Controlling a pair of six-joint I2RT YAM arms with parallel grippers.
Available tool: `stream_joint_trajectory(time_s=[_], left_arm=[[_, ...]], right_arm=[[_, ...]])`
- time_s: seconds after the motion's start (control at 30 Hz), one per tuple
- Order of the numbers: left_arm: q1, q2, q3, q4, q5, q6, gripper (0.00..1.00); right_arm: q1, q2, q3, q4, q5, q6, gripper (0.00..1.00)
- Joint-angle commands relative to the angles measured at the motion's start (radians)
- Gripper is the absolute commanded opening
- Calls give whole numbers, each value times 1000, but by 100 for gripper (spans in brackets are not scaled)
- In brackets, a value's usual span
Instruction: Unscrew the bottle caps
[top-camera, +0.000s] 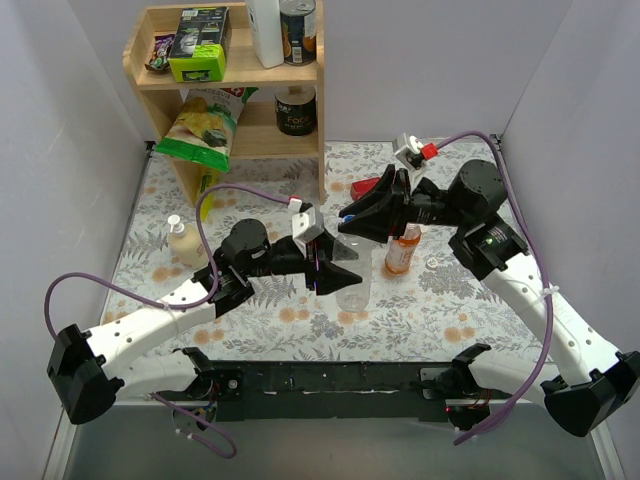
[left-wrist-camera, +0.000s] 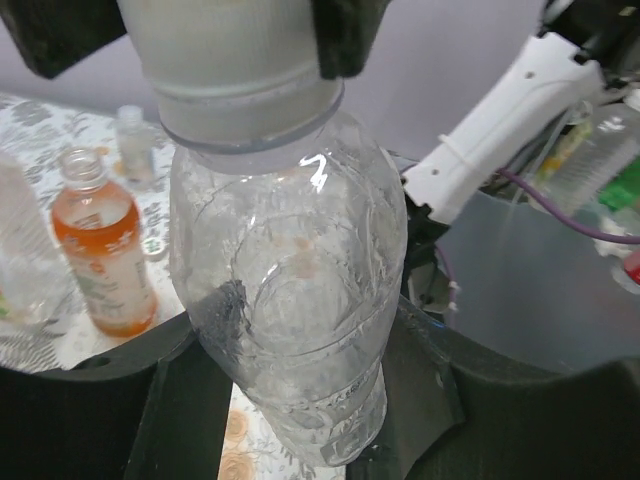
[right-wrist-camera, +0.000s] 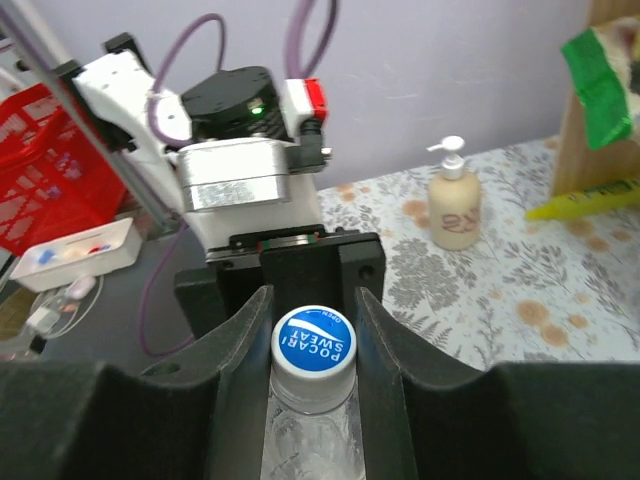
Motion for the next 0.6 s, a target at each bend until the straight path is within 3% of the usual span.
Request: stream_joint_trajectory(time_s=[0.0, 0.2, 0.3, 0.43, 0.5, 0.53, 0.57], left_arm=[[-5, -37, 11, 169, 340, -81, 36], [-3, 29, 33, 352, 630, -287, 36], [-3, 58, 33, 459, 686, -388, 35], [-4, 46, 42, 369, 632, -300, 35], [-4, 34, 61, 225, 559, -176, 35], [-4, 23, 65, 125, 450, -137, 35], [-4, 19, 77, 76, 396, -90, 35]], right_arm=[[-22, 3, -22, 162, -168, 9, 1], [-23, 11, -24, 259, -346, -12, 1], [-23, 14, -33, 318, -409, -11, 1], [-35, 6, -44, 326, -406, -4, 1], [-61, 0, -48, 316, -357, 3, 1], [-71, -8, -53, 314, -340, 20, 19], [-81, -14, -59, 306, -292, 26, 28]])
